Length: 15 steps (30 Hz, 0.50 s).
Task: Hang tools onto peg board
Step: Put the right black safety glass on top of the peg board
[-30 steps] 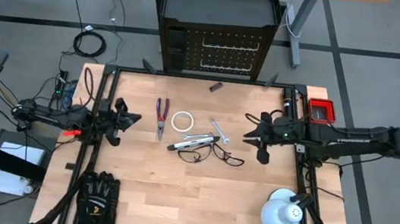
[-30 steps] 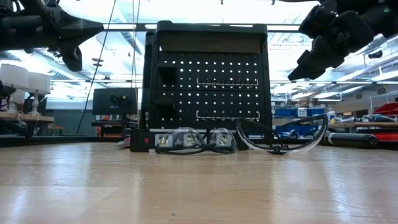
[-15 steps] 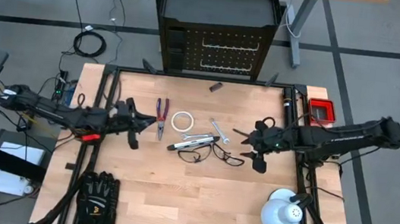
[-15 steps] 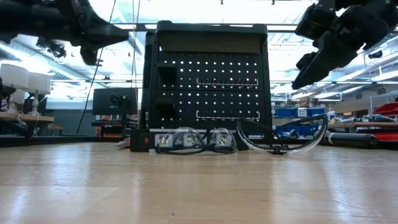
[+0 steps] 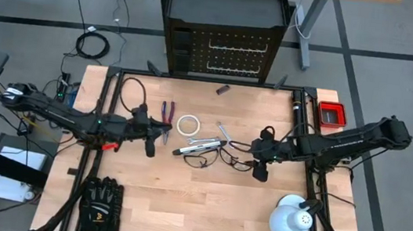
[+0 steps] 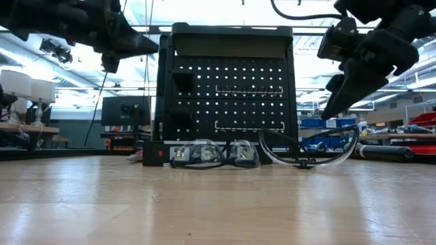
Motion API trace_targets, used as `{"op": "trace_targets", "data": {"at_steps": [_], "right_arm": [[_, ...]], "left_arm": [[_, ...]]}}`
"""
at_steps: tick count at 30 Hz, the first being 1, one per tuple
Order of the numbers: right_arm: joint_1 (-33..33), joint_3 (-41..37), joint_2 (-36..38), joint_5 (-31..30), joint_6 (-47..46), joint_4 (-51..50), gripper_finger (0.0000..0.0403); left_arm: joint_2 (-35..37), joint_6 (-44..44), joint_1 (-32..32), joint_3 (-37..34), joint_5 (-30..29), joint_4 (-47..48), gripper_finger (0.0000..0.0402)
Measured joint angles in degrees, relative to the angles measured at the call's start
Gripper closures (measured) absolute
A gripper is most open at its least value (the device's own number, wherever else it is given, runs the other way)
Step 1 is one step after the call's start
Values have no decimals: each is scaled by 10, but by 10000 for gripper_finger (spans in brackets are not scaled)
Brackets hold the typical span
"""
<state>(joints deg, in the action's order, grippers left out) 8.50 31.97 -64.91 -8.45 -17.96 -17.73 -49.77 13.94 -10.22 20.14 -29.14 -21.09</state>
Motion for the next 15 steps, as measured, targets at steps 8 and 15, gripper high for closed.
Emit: {"op": "trace_targets", "data": {"at_steps": [8,15], "right_arm": [[4,0,-46,39,30,-10,180],[3,0,-72,40,59,-13,198]], "left_arm": [[-54,-4,17,0,-41,-4,365],[-57,3,35,0,-16,-6,365]]}}
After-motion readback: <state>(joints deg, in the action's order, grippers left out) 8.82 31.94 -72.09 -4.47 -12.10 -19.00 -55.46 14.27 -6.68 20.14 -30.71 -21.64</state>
